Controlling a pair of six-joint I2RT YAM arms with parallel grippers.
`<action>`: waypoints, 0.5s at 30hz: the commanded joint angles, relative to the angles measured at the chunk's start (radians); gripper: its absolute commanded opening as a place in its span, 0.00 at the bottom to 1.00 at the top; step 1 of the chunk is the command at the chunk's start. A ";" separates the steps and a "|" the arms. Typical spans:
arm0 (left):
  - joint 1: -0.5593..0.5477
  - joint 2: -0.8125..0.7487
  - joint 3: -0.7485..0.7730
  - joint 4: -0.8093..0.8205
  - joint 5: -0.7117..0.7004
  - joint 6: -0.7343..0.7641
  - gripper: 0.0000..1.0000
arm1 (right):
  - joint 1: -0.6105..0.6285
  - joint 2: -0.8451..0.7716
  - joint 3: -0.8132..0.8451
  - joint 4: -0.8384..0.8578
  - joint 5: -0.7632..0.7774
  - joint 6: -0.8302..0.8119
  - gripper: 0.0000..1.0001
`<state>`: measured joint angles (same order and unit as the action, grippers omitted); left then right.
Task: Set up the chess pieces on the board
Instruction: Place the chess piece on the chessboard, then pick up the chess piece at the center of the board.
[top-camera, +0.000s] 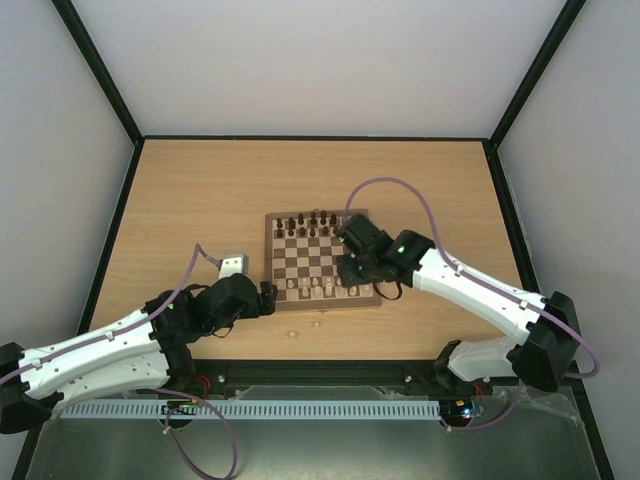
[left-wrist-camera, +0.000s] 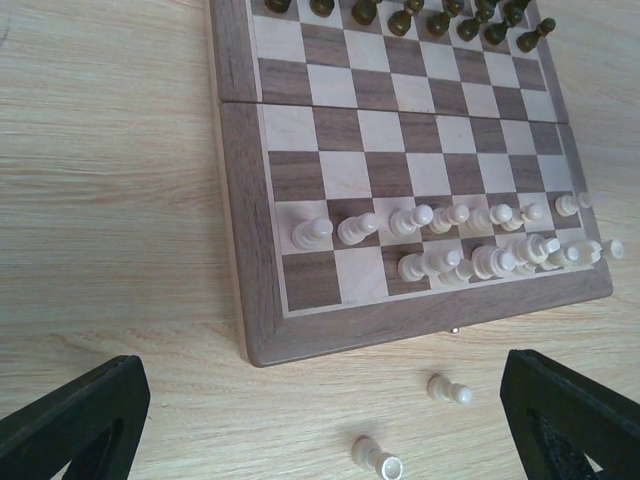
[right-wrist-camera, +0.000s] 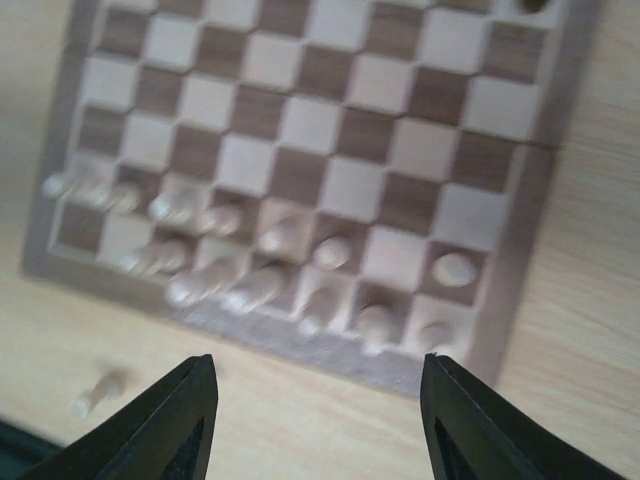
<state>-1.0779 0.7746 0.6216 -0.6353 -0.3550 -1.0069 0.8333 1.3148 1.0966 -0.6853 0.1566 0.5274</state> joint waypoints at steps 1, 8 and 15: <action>-0.006 -0.012 0.042 -0.049 -0.035 -0.017 0.99 | 0.165 -0.011 -0.022 -0.064 -0.001 0.060 0.58; -0.005 -0.051 0.086 -0.076 -0.032 -0.031 0.99 | 0.356 0.073 -0.060 -0.037 0.023 0.126 0.58; -0.006 -0.115 0.111 -0.133 -0.043 -0.055 0.99 | 0.372 0.212 -0.085 0.050 0.002 0.111 0.56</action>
<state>-1.0779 0.6930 0.7048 -0.7078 -0.3695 -1.0378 1.1988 1.4624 1.0267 -0.6605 0.1596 0.6308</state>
